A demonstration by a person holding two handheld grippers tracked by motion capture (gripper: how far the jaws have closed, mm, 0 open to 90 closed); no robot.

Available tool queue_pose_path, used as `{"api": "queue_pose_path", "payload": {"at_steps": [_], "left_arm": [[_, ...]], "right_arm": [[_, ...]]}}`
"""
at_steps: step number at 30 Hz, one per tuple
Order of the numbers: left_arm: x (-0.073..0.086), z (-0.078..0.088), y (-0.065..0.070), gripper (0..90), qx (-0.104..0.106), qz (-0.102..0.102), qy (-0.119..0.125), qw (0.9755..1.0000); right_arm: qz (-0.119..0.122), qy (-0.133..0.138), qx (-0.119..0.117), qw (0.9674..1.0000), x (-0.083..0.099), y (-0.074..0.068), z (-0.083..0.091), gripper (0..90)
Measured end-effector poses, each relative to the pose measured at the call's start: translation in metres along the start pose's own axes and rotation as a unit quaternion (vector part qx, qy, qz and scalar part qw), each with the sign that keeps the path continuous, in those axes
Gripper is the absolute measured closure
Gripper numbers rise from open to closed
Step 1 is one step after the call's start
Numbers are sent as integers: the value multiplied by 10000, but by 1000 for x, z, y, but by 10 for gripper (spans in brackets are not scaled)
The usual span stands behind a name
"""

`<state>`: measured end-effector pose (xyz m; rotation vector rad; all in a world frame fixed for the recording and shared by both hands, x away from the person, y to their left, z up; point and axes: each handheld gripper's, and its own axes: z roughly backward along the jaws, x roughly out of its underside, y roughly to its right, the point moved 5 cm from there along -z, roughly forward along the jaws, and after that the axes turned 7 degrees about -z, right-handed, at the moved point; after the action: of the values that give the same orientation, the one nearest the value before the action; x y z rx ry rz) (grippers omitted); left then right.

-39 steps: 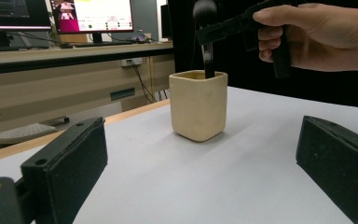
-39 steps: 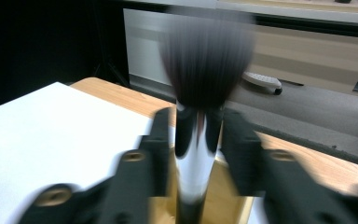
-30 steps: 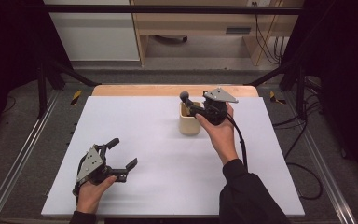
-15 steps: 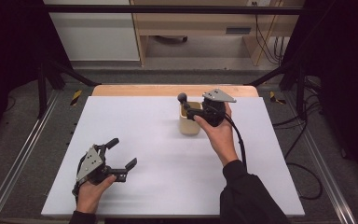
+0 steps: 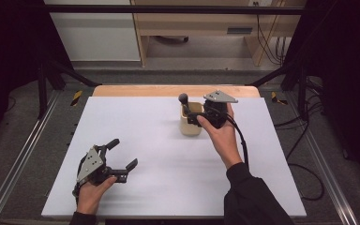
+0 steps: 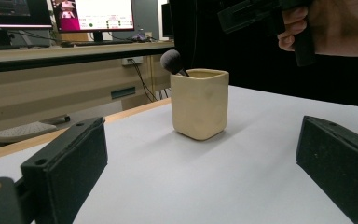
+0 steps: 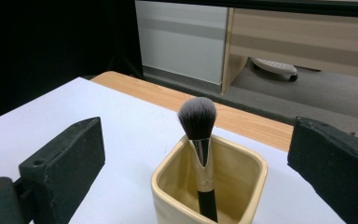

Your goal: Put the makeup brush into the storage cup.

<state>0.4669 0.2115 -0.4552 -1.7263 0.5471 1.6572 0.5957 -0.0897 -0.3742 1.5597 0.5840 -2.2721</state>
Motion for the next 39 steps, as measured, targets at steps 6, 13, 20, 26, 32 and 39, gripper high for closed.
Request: {"api": "queue_pose_path", "payload": {"at_steps": [6,13,20,26,32,39], "left_arm": [[0,1,-1,17,-19,17,11,10000],[1,0,0,17,-1,4,-7,10000],[1,0,0,17,3,4,-11,10000],[1,-1,1,17,11,6,-16,10000],[1,-1,1,17,12,2,-18,10000],[1,-1,1,17,8,6,-11,10000]], "right_arm": [[-17,-19,-39,10000,2,0,6,44],[-25,-179,36,9998,8,5,12,42],[23,-175,28,9998,6,6,19,43],[-9,-193,7,9998,9,6,26,46],[-10,-255,-6,9997,15,8,29,44],[-32,-271,8,9996,19,10,32,45]]}}
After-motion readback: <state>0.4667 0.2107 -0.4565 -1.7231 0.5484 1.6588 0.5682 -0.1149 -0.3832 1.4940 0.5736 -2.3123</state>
